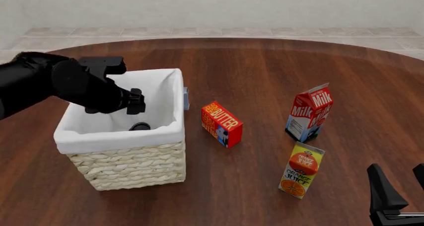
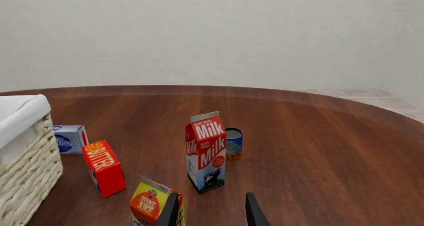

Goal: Pick up the tomato sauce, and put it in the basket.

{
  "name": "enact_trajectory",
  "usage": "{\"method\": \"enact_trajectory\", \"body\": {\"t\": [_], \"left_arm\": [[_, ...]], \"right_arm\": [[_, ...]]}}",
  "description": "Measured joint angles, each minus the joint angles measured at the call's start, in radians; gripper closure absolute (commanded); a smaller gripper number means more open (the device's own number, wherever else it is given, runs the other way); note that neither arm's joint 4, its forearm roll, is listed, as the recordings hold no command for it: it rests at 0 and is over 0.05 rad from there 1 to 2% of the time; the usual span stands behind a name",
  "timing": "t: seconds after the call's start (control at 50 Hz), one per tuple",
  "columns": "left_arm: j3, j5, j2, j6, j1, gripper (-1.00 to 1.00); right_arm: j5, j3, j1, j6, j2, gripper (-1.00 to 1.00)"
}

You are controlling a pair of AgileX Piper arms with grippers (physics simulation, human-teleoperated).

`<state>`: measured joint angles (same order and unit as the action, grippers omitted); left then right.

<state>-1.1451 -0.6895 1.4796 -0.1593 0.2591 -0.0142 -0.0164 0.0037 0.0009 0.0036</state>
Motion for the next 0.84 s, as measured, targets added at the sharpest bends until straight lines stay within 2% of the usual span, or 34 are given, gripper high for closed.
{"method": "enact_trajectory", "body": {"t": [0.84], "left_arm": [[0.024, -0.145, -0.343, -0.053, 0.033, -1.00]], "right_arm": [[0.000, 0.000, 0.000, 0.000, 0.000, -1.00]]}}
